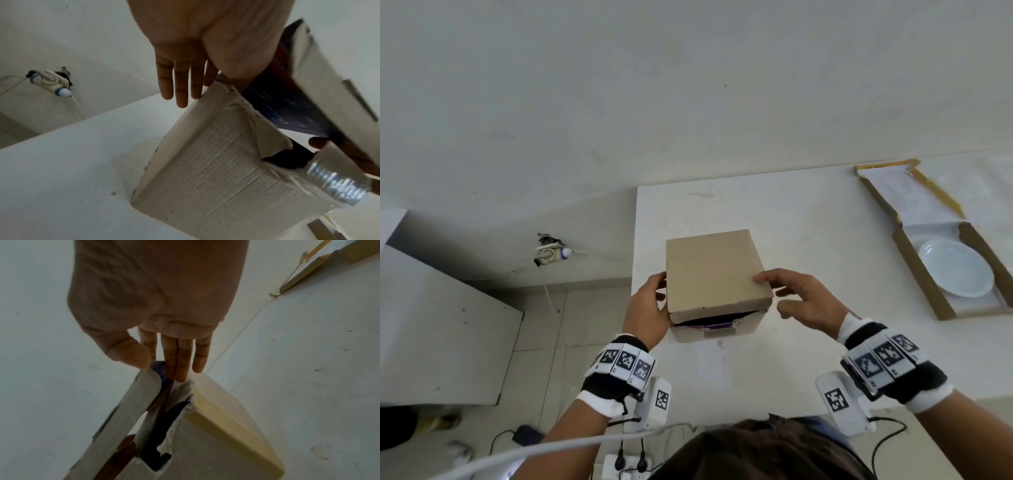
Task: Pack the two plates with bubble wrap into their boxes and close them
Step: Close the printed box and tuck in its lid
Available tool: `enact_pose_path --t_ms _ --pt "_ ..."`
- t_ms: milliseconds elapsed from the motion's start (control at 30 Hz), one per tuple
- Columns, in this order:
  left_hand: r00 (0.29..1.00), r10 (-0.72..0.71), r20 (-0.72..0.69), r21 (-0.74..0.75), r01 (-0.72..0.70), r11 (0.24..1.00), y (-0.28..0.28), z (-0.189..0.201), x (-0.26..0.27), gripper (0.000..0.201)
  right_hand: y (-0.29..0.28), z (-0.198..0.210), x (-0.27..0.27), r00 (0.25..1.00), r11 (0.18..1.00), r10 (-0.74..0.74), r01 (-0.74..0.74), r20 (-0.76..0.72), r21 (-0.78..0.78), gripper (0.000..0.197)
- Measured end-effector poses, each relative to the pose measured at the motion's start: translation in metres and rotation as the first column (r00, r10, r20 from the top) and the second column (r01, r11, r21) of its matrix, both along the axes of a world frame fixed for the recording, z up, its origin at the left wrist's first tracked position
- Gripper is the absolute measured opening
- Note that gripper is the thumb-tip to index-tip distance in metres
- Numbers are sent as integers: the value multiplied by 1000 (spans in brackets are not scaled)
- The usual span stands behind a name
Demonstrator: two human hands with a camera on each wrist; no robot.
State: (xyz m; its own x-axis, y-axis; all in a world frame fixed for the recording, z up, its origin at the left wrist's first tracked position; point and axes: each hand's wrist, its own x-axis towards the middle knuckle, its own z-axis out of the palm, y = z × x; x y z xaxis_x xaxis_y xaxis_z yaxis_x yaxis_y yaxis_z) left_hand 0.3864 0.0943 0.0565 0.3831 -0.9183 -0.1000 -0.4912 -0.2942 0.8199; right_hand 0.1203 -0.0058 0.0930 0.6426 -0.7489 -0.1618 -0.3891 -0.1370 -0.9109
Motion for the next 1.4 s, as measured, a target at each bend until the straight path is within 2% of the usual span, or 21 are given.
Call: enact_pose_path --t_ms 133,300,400,500,700,833,1000,1133,1400 --pt "999 29 -31 -48 -30 998 8 -1 -4 46 12 -8 -3 994 961 -48 20 -95 -275 29" --pt "997 74 -35 -141 -78 987 16 -1 -10 29 18 -29 -2 995 879 -95 75 -20 -470 24" --pt "995 97 -12 -183 -98 978 21 -3 -13 25 21 -36 -3 994 842 -114 99 5 -531 23" --pt "993 101 -67 -178 -112 978 26 -3 -14 30 23 -42 -1 989 799 -146 133 25 -586 24" --pt "990 -27 -139 -207 -2 978 36 -3 -10 26 31 -46 1 981 693 -187 169 51 -701 30" --pt "984 -83 -159 -224 46 974 41 -6 -3 43 33 -48 4 979 649 -191 183 75 -738 26" --pt "991 -110 -72 -251 89 964 39 -12 -2 52 33 -51 5 982 591 -172 170 84 -788 24" --pt "987 -158 33 -284 161 945 43 -19 -1 50 31 -52 3 989 560 -133 123 57 -819 22" --pt "987 -155 40 -316 160 935 42 -23 2 42 32 -61 1 993 478 -115 23 -36 -878 25"
